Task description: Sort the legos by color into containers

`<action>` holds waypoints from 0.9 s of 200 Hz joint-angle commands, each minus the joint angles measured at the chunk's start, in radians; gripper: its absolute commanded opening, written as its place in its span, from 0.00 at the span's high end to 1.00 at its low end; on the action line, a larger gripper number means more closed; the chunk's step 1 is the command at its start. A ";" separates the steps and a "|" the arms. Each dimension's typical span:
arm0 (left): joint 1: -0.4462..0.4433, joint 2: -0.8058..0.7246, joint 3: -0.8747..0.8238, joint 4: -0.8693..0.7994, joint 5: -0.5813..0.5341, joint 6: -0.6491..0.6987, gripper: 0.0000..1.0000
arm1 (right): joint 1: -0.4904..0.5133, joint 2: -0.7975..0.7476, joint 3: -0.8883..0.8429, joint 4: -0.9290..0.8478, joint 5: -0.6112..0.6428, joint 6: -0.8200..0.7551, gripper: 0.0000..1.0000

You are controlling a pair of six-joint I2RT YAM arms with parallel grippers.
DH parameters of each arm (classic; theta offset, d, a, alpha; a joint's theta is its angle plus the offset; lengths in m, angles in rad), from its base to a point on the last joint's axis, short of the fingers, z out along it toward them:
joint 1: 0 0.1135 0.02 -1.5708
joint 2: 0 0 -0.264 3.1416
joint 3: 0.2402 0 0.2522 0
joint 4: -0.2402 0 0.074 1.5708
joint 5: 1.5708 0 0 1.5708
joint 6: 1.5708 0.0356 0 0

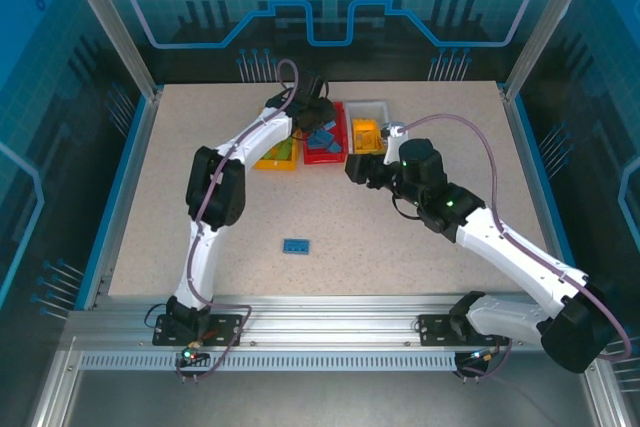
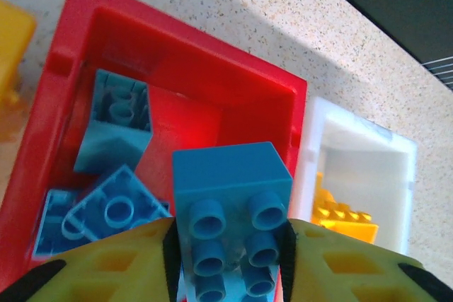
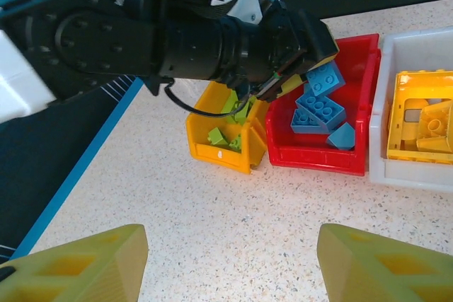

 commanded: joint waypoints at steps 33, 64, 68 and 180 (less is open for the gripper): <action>0.014 -0.033 0.049 -0.003 0.040 0.022 0.41 | -0.013 0.012 0.019 -0.007 -0.042 0.004 0.33; 0.013 -0.170 -0.053 0.049 0.038 0.004 0.43 | -0.006 0.010 0.009 -0.030 -0.047 -0.011 0.33; 0.013 -0.192 -0.070 0.054 0.037 0.000 0.43 | -0.001 0.010 0.007 -0.036 -0.043 -0.015 0.33; -0.017 -1.242 -0.956 -0.081 0.092 0.012 0.44 | 0.422 0.405 0.131 -0.349 -0.044 -0.520 0.25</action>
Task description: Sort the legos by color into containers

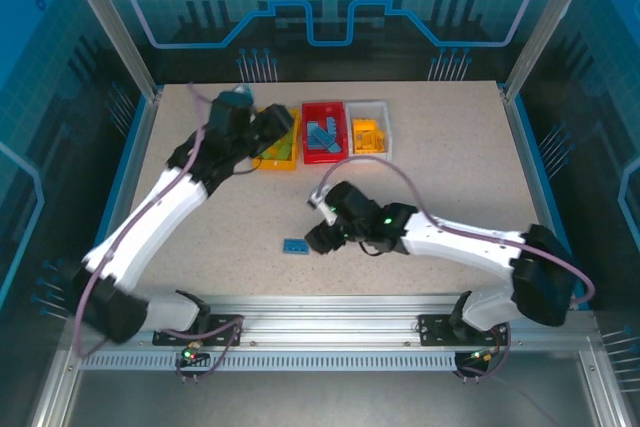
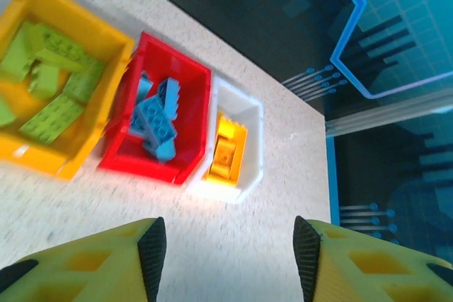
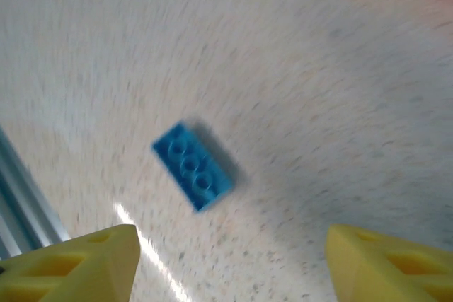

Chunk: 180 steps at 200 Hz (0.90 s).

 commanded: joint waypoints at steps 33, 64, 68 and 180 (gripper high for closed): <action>0.005 -0.441 -0.258 -0.407 0.188 0.068 0.40 | 0.063 0.258 0.221 -0.213 -0.063 -0.307 0.21; 0.006 -0.566 -0.318 -0.563 0.298 0.041 0.40 | 0.062 0.386 0.300 -0.246 -0.045 -0.350 0.20; 0.005 -0.579 -0.324 -0.576 0.303 0.038 0.40 | 0.063 0.397 0.306 -0.248 -0.046 -0.353 0.20; 0.006 -0.666 -0.397 -0.531 0.331 -0.011 0.41 | 0.071 0.555 0.408 -0.229 -0.010 -0.322 0.66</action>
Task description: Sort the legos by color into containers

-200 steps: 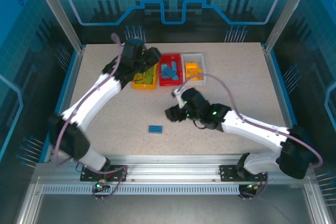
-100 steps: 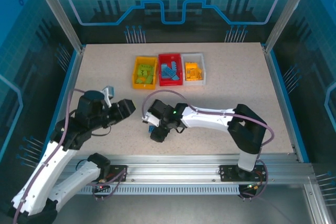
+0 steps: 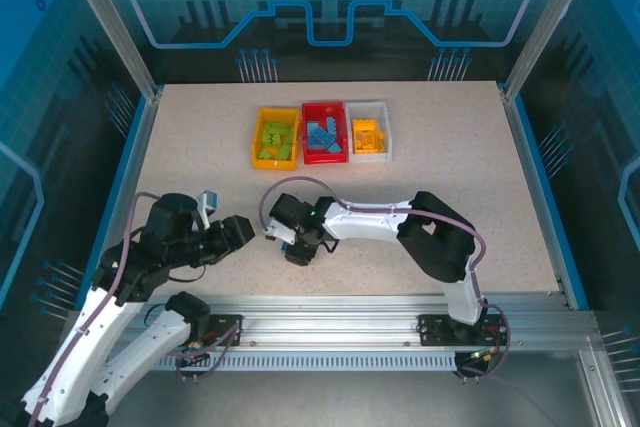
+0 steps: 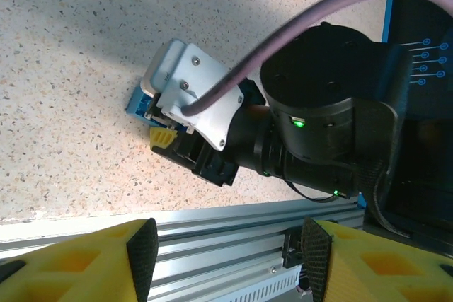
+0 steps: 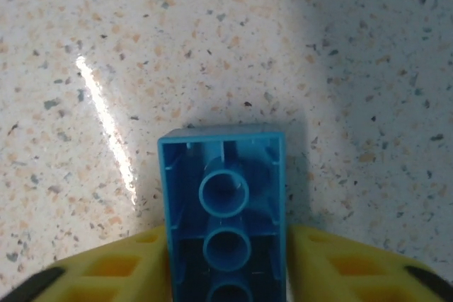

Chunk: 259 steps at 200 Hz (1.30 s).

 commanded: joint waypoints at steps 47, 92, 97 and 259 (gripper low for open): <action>0.005 0.016 -0.031 0.107 0.050 -0.018 0.41 | -0.003 -0.075 0.007 -0.007 0.024 0.047 0.74; 0.004 0.131 -0.028 0.335 0.095 -0.041 0.41 | -0.156 -0.197 0.026 -0.023 0.001 0.161 0.74; 0.005 0.152 -0.028 0.371 0.102 -0.045 0.41 | -0.177 -0.200 0.038 -0.025 0.002 0.180 0.74; 0.006 0.640 0.171 0.739 0.125 0.031 0.40 | -0.504 0.536 1.194 -0.431 0.141 0.411 0.58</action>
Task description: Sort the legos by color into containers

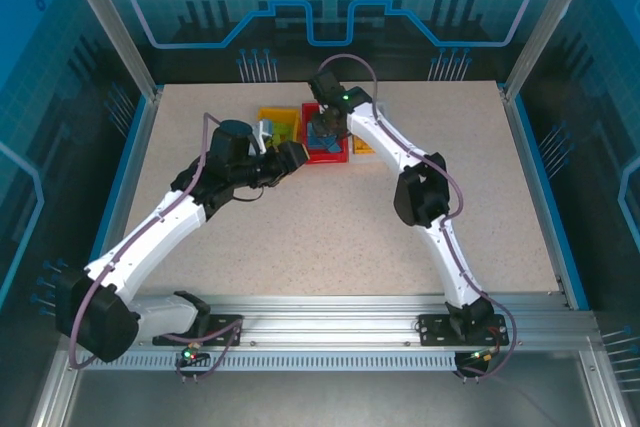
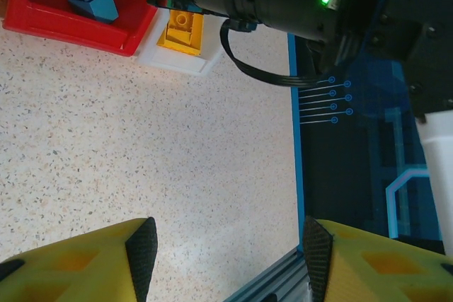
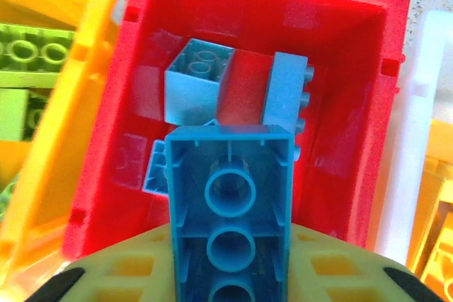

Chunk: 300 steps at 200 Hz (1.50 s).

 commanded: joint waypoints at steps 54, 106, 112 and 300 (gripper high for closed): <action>0.005 -0.040 -0.032 0.002 0.006 0.043 0.39 | 0.021 -0.073 0.035 0.003 -0.018 -0.055 0.45; 0.016 -0.127 -0.060 -0.137 -0.075 0.066 0.39 | 0.067 -0.418 -0.360 0.181 0.045 -0.035 0.49; 0.024 -0.138 -0.066 -0.162 -0.085 0.069 0.38 | 0.070 -0.478 -0.438 0.221 0.051 -0.032 0.49; 0.265 -0.228 -0.631 0.512 -0.814 0.755 0.01 | -0.438 -1.676 -2.197 1.151 0.297 -0.116 0.00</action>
